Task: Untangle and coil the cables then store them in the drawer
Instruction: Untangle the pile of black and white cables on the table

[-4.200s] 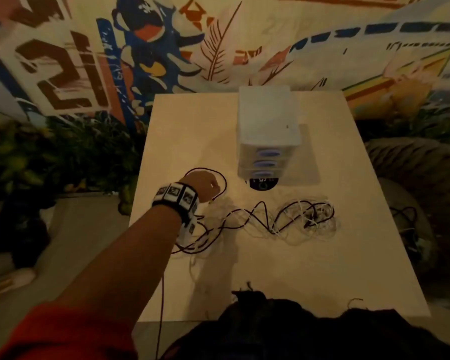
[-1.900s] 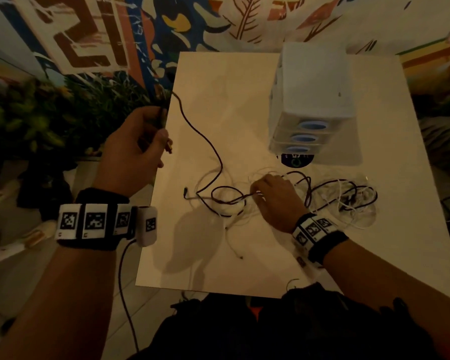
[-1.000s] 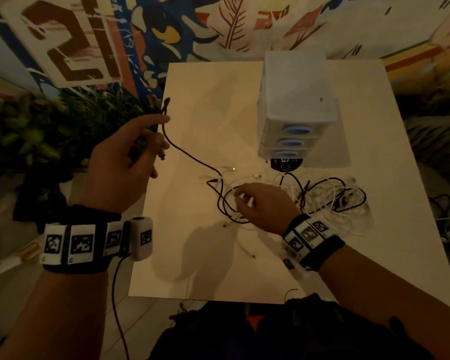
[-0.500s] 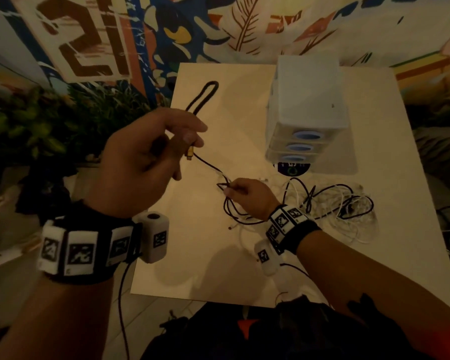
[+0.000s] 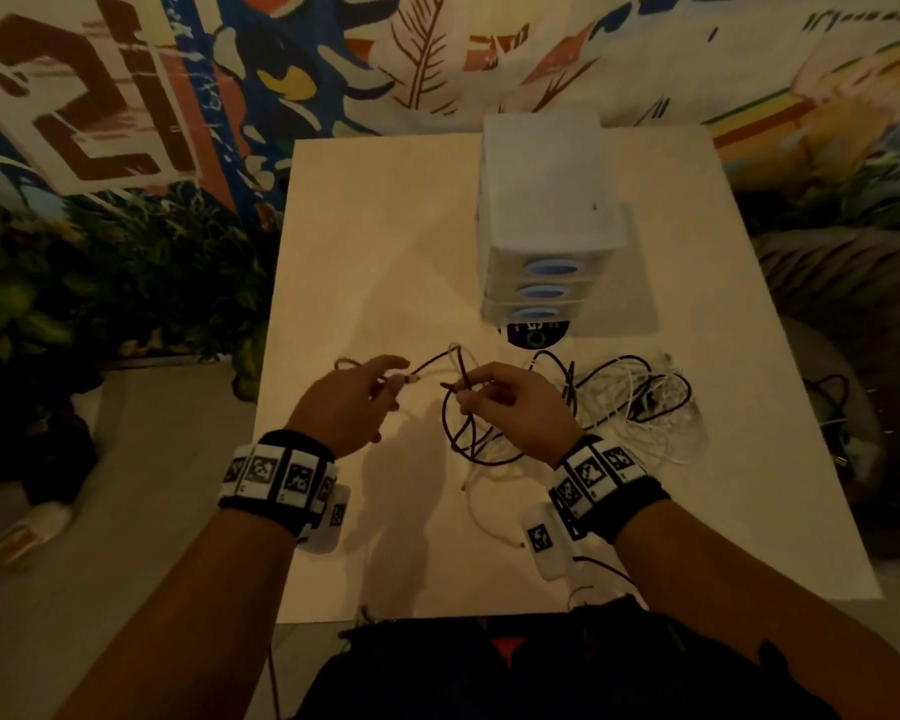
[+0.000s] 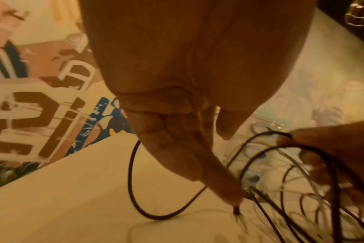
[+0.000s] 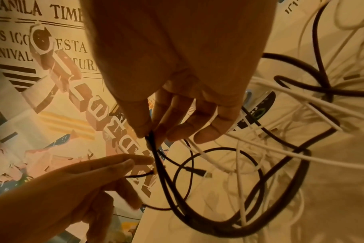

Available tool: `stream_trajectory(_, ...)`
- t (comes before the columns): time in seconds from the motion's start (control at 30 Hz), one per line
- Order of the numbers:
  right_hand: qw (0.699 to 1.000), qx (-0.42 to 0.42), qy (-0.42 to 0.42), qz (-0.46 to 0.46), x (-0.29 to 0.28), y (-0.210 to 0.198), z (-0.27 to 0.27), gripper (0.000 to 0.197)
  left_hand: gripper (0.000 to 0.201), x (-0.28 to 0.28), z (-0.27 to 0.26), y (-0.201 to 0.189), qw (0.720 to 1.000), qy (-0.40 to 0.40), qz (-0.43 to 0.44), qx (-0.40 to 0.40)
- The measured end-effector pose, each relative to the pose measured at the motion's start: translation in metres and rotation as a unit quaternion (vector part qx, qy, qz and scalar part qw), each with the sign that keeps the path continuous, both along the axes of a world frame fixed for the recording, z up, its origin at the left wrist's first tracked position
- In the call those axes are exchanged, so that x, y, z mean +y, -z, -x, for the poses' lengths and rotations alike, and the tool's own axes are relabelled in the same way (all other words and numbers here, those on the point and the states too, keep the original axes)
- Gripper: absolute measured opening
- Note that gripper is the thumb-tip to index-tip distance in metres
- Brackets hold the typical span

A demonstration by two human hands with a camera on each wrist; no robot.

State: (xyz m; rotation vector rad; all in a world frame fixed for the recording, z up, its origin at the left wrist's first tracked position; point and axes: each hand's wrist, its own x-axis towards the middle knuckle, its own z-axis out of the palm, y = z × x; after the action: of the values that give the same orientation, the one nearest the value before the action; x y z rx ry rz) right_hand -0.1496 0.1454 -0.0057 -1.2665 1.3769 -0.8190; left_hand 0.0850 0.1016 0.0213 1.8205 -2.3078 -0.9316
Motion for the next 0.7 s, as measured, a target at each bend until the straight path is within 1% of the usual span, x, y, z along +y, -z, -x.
stream_trajectory(0.07,1.000,-0.002,0.017,0.007,-0.001,0.001,0.001,0.014,0.037,0.005,0.013,-0.001,1.000,0.015,-0.001,-0.023)
stream_trajectory(0.13,0.999,-0.010,0.032,0.010,-0.003,-0.001,0.003,0.012,0.047,0.009,0.024,0.000,0.998,0.044,0.034,-0.027)
stream_trajectory(0.2,0.998,-0.042,0.054,0.012,-0.006,-0.005,0.006,0.013,0.059,0.015,0.035,0.001,0.995,0.070,0.063,-0.014)
stream_trajectory(0.23,0.996,-0.063,0.067,0.012,-0.007,-0.009,0.008,0.014,0.062,0.019,0.040,0.002,0.995,0.072,0.062,0.005)
stream_trajectory(0.27,0.994,-0.079,0.076,0.009,-0.009,-0.013,0.010,0.016,0.062,0.021,0.045,0.003,0.996,0.067,0.051,0.035)
stream_trajectory(0.33,0.993,-0.098,0.071,-0.003,-0.011,-0.018,0.013,0.021,0.056,0.024,0.049,0.003,0.993,0.049,0.016,0.102)
stream_trajectory(0.37,0.993,-0.099,0.063,-0.009,-0.012,-0.019,0.014,0.024,0.049,0.024,0.049,0.001,0.991,0.043,0.000,0.123)
stream_trajectory(0.43,0.992,-0.104,0.062,-0.025,-0.014,-0.019,0.017,0.026,0.036,0.023,0.045,0.000,0.991,0.033,-0.007,0.132)
stream_trajectory(0.47,0.991,-0.113,0.071,-0.032,-0.016,-0.019,0.018,0.026,0.035,0.023,0.041,0.000,0.992,0.024,-0.003,0.126)
stream_trajectory(0.5,0.988,-0.122,0.084,-0.036,-0.017,-0.019,0.019,0.026,0.040,0.023,0.037,0.002,0.993,0.014,0.000,0.114)
stream_trajectory(0.6,0.984,-0.139,0.108,-0.036,-0.019,-0.019,0.019,0.029,0.062,0.023,0.027,0.006,0.999,-0.002,0.025,0.033)
stream_trajectory(0.67,0.987,-0.125,0.091,-0.033,-0.019,-0.019,0.016,0.030,0.074,0.023,0.030,0.002,0.998,0.019,0.051,-0.013)
stream_trajectory(0.7,0.990,-0.114,0.076,-0.029,-0.019,-0.020,0.014,0.030,0.076,0.024,0.034,0.000,0.997,0.039,0.056,-0.030)
